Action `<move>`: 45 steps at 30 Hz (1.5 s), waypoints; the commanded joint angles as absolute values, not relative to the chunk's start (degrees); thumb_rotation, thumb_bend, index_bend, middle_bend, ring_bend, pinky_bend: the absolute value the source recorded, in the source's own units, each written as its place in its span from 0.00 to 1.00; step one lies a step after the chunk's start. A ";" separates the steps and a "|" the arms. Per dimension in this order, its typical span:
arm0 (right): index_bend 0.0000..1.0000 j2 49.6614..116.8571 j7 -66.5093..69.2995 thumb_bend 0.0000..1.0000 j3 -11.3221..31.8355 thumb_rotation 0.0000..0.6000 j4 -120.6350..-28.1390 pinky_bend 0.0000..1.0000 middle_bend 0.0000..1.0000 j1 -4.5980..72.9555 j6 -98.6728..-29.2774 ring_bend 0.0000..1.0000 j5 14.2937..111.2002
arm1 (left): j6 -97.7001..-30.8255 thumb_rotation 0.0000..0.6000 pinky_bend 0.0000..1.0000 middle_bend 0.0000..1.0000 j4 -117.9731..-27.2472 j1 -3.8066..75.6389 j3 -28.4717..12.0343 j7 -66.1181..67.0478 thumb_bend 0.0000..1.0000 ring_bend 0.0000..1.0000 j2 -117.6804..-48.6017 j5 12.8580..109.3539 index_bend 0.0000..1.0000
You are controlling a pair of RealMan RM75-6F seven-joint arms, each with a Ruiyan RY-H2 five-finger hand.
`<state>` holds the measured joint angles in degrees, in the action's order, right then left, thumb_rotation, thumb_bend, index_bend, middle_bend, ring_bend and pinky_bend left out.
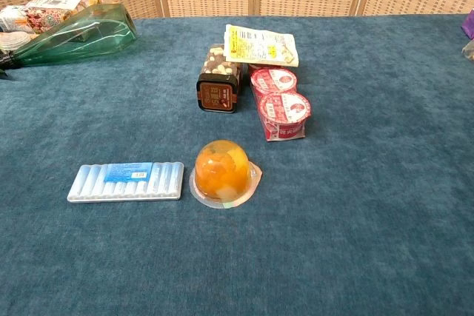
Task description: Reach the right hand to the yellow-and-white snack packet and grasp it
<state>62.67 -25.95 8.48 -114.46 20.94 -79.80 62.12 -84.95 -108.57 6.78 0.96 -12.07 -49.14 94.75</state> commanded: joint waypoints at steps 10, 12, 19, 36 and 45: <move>0.00 61.87 -23.05 0.22 7.92 0.77 -115.18 0.00 0.11 20.05 -78.67 0.00 65.38 | -85.53 1.00 0.00 0.18 -108.97 6.56 1.16 -11.75 0.48 0.00 -48.84 95.61 0.22; 0.00 61.78 -22.26 0.22 8.19 0.77 -115.47 0.00 0.11 20.46 -78.05 0.00 66.67 | -85.53 1.00 0.00 0.18 -109.03 6.66 1.18 -11.88 0.48 0.00 -48.55 95.94 0.22; 0.00 63.67 -22.63 0.22 11.44 0.76 -115.26 0.01 0.11 25.91 -72.21 0.00 66.72 | -85.61 1.00 0.00 0.18 -108.61 7.39 1.18 -13.23 0.48 0.00 -47.11 97.91 0.21; 0.00 76.99 -17.93 0.22 21.41 0.77 -97.01 0.11 0.10 47.08 -51.12 0.00 53.49 | -85.54 1.00 0.00 0.18 -110.20 7.97 1.67 -12.27 0.48 0.00 -46.03 99.85 0.21; 0.00 83.70 -16.95 0.21 21.45 0.77 -83.90 0.13 0.10 55.79 -42.59 0.00 47.72 | -85.26 1.00 0.00 0.18 -113.31 7.56 2.21 -9.22 0.48 0.00 -45.35 100.13 0.21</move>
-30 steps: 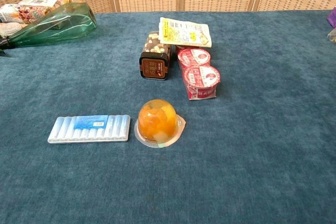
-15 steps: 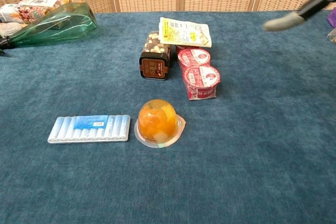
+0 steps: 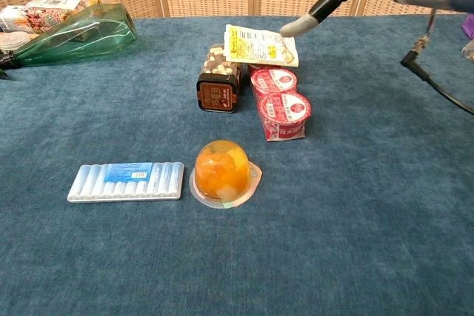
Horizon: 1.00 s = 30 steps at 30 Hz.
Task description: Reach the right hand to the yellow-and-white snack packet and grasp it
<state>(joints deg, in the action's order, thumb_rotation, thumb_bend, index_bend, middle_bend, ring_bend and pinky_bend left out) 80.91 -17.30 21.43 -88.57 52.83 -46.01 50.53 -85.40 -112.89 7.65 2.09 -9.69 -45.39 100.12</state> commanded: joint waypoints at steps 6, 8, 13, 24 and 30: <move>0.00 87.19 -17.52 0.22 20.37 0.77 -76.22 0.13 0.10 60.44 -38.40 0.01 43.93 | -85.20 1.00 0.00 0.18 -114.10 7.37 2.29 -8.29 0.48 0.00 -45.61 99.85 0.21; 0.00 88.04 -17.69 0.22 19.87 0.77 -74.04 0.13 0.10 61.58 -37.16 0.01 42.91 | -85.22 1.00 0.00 0.18 -114.21 7.32 2.33 -8.11 0.48 0.00 -45.58 99.88 0.21; 0.00 90.06 -18.63 0.22 17.91 0.77 -68.05 0.13 0.10 64.36 -33.98 0.02 39.87 | -85.86 1.00 0.00 0.18 -114.26 6.84 2.39 -7.95 0.48 0.00 -45.33 99.66 0.21; 0.06 94.42 -18.36 0.22 15.23 0.83 -56.65 0.17 0.29 68.98 -28.19 0.14 35.79 | -87.13 1.00 0.00 0.18 -114.39 5.69 2.50 -7.79 0.48 0.00 -44.90 98.77 0.21; 0.75 95.24 -16.85 0.18 14.61 1.00 -54.95 0.74 0.99 69.70 -26.58 0.89 34.25 | -87.70 1.00 0.00 0.17 -114.01 5.26 2.43 -8.08 0.48 0.00 -45.09 98.54 0.20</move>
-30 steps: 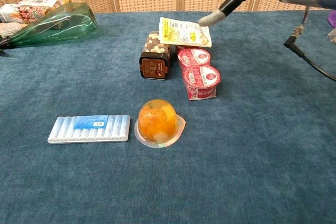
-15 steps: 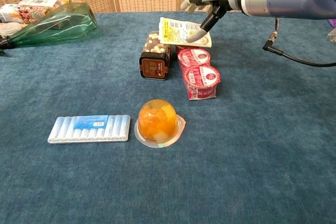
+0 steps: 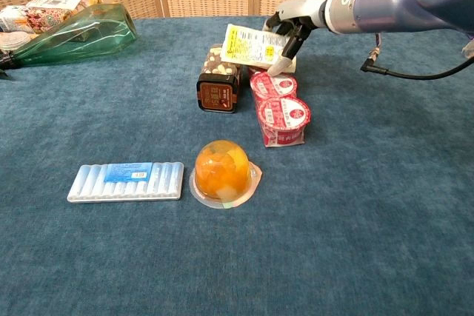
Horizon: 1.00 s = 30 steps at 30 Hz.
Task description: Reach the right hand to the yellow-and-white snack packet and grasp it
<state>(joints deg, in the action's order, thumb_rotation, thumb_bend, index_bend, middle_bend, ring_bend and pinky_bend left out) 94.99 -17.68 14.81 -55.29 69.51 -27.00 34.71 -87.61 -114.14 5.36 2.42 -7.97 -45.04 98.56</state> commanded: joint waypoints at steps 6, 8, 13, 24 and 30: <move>0.91 91.79 -14.83 0.17 15.15 1.00 -59.93 0.87 1.00 67.57 -31.24 1.00 34.77 | -87.60 1.00 0.00 0.17 -113.14 5.20 2.19 -8.80 0.48 0.00 -45.31 97.64 0.20; 0.91 89.88 -14.33 0.17 15.29 1.00 -62.79 0.87 1.00 66.28 -33.39 1.00 35.02 | -87.12 1.00 0.00 0.17 -112.78 5.42 2.12 -9.11 0.48 0.00 -45.58 97.36 0.20; 0.91 83.85 -12.27 0.17 15.73 1.00 -71.86 0.87 1.00 61.74 -39.42 1.00 36.51 | -85.58 1.00 0.00 0.17 -112.15 6.34 1.82 -9.68 0.48 0.00 -46.46 96.90 0.20; 0.89 73.78 -4.57 0.17 18.80 1.00 -86.68 0.87 1.00 53.30 -47.67 1.00 43.03 | -84.48 1.00 0.00 0.17 -112.13 7.20 2.02 -9.65 0.48 0.00 -47.51 98.28 0.19; 0.89 70.14 -3.85 0.17 20.06 1.00 -93.10 0.87 1.00 51.60 -50.09 1.00 45.53 | -85.69 1.00 0.00 0.17 -111.76 6.46 2.47 -10.11 0.48 0.00 -47.17 98.92 0.19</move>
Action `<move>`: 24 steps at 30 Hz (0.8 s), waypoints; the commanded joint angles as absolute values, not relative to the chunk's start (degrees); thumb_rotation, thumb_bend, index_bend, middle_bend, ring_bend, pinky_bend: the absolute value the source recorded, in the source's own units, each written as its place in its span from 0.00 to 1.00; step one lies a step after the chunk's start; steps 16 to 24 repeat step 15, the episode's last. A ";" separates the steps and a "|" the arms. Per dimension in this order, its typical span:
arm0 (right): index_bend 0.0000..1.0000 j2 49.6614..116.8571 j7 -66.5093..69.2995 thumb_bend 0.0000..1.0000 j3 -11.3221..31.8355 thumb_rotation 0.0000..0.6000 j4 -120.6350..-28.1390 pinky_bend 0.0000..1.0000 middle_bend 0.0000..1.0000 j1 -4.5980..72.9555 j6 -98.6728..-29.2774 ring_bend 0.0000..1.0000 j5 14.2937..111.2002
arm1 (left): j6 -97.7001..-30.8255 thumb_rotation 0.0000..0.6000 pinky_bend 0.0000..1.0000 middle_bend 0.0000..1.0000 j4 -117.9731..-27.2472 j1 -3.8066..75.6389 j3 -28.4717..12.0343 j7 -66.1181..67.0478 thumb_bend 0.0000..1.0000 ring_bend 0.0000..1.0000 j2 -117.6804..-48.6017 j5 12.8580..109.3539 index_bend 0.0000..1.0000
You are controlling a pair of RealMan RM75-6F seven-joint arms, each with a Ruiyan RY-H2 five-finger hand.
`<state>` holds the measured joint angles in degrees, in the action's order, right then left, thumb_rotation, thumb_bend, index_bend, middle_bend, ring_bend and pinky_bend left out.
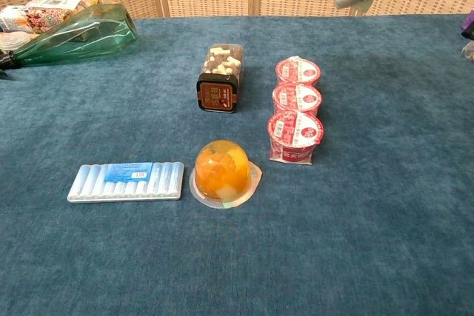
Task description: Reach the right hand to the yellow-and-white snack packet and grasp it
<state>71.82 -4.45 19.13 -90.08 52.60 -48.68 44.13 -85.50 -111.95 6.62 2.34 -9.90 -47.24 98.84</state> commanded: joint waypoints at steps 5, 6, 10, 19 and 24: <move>0.88 68.26 -4.09 0.17 20.94 1.00 -97.05 0.87 1.00 51.17 -51.35 1.00 46.37 | -85.97 1.00 0.00 0.17 -111.21 6.29 2.65 -10.83 0.48 0.00 -47.23 99.07 0.19; 0.88 68.00 -4.27 0.17 21.04 1.00 -97.71 0.87 1.00 51.10 -51.67 1.00 46.37 | -86.08 1.00 0.00 0.17 -111.08 6.27 2.65 -11.02 0.48 0.00 -47.28 99.14 0.19; 0.88 67.49 -4.91 0.17 21.15 1.00 -99.08 0.87 1.00 51.06 -52.25 1.00 45.98 | -86.04 1.00 0.00 0.17 -110.72 6.47 2.47 -11.47 0.48 0.00 -47.27 99.01 0.19; 0.88 67.28 -5.41 0.17 20.96 1.00 -99.58 0.87 1.00 51.02 -52.42 1.00 45.27 | -85.86 1.00 0.00 0.17 -110.54 6.77 2.37 -11.73 0.48 0.00 -47.31 99.16 0.19; 0.88 67.28 -5.41 0.17 20.96 1.00 -99.58 0.87 1.00 51.02 -52.42 1.00 45.27 | -85.86 1.00 0.00 0.17 -110.54 6.77 2.37 -11.73 0.48 0.00 -47.31 99.16 0.19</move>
